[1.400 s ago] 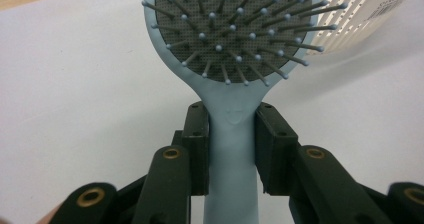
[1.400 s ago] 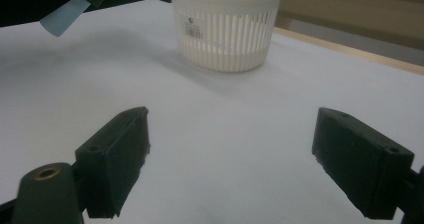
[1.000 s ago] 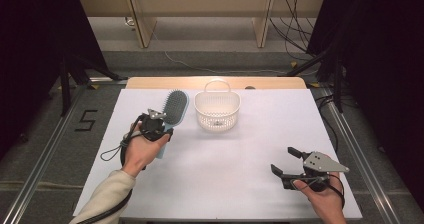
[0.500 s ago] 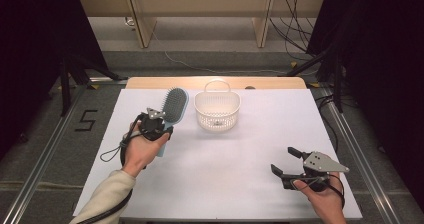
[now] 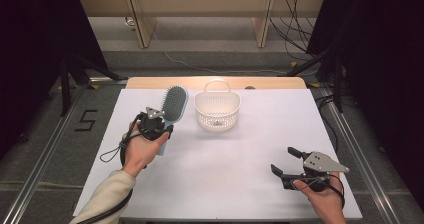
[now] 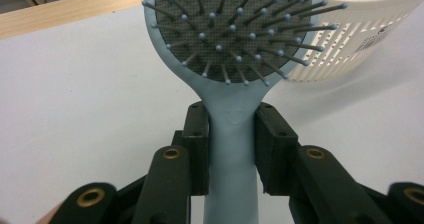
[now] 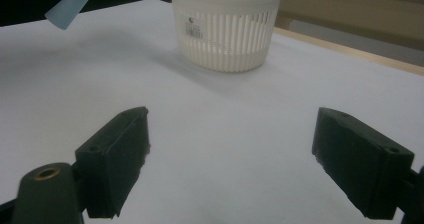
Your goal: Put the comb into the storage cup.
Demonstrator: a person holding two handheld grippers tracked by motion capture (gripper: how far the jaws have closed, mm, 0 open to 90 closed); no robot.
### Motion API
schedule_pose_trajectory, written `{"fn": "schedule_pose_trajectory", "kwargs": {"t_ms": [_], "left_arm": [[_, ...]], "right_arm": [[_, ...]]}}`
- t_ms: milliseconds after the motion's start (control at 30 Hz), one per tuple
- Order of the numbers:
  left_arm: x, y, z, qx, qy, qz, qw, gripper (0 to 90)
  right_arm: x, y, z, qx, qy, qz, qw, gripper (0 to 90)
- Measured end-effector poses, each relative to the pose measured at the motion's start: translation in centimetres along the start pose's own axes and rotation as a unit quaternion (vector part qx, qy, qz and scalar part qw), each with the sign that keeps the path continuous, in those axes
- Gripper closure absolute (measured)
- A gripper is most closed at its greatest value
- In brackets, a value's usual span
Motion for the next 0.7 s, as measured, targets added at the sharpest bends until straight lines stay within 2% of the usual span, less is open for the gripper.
{"fn": "schedule_pose_trajectory", "kwargs": {"t_ms": [700], "left_arm": [[-0.24, -0.26, 0.02, -0.001, -0.003, -0.020, 0.9998, 69.6]], "right_arm": [[-0.02, 0.01, 0.00, -0.001, 0.000, 0.000, 1.0000, 16.0]]}}
Point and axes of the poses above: each handheld gripper's, and its own axes: x roughly forward along the jaws, y roughly out of its underside, z roughly to its left, the point moved 2 cm from there along x, roughly forward along the jaws, and after that the axes turned 4 degrees about -x, right-handed, at the moved point
